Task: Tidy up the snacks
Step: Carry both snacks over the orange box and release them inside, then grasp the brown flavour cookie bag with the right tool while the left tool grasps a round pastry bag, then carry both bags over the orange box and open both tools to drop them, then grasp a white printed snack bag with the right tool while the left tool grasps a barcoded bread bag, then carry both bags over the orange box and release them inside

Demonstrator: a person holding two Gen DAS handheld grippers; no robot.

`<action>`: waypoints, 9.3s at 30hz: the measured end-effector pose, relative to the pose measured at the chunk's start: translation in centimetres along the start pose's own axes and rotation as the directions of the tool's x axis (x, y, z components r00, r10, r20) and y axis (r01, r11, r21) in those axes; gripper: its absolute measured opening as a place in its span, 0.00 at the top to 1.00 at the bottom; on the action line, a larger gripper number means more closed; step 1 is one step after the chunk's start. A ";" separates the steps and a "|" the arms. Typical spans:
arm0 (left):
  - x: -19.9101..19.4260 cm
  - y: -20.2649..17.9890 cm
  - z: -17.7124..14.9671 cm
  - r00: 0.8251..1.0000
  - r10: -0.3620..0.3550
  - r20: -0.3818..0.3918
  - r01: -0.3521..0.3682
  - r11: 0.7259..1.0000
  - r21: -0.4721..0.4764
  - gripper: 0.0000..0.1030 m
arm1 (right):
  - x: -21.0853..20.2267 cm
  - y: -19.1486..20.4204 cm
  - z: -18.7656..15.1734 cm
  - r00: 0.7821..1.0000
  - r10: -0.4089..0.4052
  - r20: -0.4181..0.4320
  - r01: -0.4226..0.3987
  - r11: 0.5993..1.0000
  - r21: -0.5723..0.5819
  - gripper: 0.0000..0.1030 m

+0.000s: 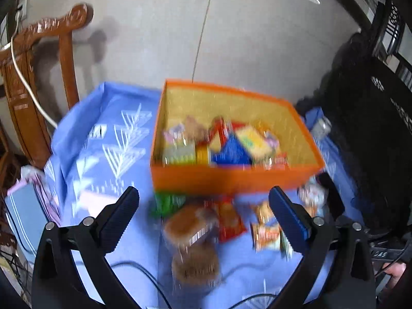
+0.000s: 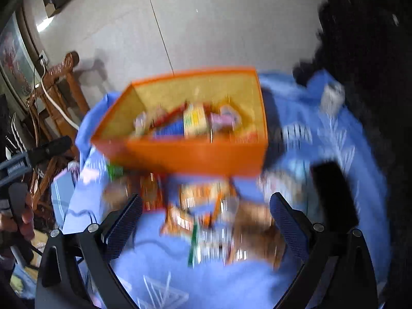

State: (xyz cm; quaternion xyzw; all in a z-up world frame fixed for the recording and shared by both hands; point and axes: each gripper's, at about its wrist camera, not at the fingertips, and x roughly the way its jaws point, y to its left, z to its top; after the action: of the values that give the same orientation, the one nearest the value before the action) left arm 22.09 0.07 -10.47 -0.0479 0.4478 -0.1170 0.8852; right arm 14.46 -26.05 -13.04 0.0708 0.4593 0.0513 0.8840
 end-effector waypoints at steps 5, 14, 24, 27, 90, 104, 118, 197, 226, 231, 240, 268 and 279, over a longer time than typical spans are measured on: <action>-0.3 0.3 -3.9 0.999 -0.005 -0.052 0.005 1.000 0.002 0.04 | 0.5 -1.9 -5.4 0.997 -0.022 -0.067 0.026 0.998 0.060 0.03; -0.4 0.4 -6.8 0.994 -0.003 -0.106 0.003 1.000 -0.002 0.04 | 3.3 -4.3 -5.5 0.993 -0.088 -0.081 0.097 0.988 0.123 0.04; -1.1 1.2 -6.9 0.995 0.027 -0.099 -0.027 1.000 -0.003 0.04 | 9.4 -5.5 -5.3 0.965 -0.164 -0.204 0.183 0.980 0.082 0.11; -0.7 1.8 -7.1 0.993 0.039 -0.113 -0.040 0.999 -0.013 0.04 | 9.8 -6.0 -5.9 0.970 -0.123 -0.210 0.150 0.982 0.118 0.40; 8.6 -0.6 -14.9 0.936 0.063 -0.347 -0.021 0.992 0.123 0.30 | -0.2 0.7 -5.9 1.000 -0.005 -0.016 0.007 0.995 0.102 0.48; 1.0 1.0 -10.5 0.990 -0.012 -0.142 0.019 0.999 0.044 0.30 | -0.8 1.5 -5.0 1.000 0.012 0.004 -0.013 0.997 0.080 0.48; -4.0 -2.0 3.1 0.988 -0.089 0.123 0.076 0.992 0.104 0.30 | -4.3 3.3 6.7 0.971 0.074 0.227 -0.072 0.997 -0.017 0.48; 3.4 0.6 -6.9 0.989 0.021 -0.144 -0.007 0.995 0.102 0.04 | 5.7 0.2 -7.5 0.989 -0.011 -0.146 0.018 0.999 0.043 0.54; 12.8 0.8 -9.1 0.990 0.065 -0.125 0.010 0.851 0.525 0.44 | 5.4 0.6 -7.0 0.983 -0.013 -0.184 0.031 0.995 0.096 0.53; 11.3 1.1 -9.7 0.991 0.042 -0.130 0.025 0.880 0.474 0.45 | 5.0 0.7 -7.0 0.985 -0.012 -0.173 0.028 0.996 0.090 0.53; 6.4 1.6 -9.9 0.996 -0.008 -0.094 0.041 0.934 0.354 0.45 | 3.2 1.5 -6.5 0.993 0.003 -0.121 0.006 0.997 0.071 0.53; -2.2 -4.4 9.4 0.976 -0.042 0.215 -0.009 0.973 0.231 0.45 | -4.7 4.7 12.3 0.948 0.112 0.298 -0.080 0.990 -0.118 0.53; 1.5 -4.0 14.6 0.972 0.117 0.203 -0.145 0.980 0.134 0.04 | -1.1 5.5 18.0 0.954 0.060 0.292 -0.025 0.992 -0.123 0.17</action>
State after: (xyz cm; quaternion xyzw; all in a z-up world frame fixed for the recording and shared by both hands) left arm 34.02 -4.46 -2.17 0.0365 0.3517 -0.0858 0.9315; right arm 28.46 -22.25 -0.94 0.0353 0.3167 0.0863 0.9439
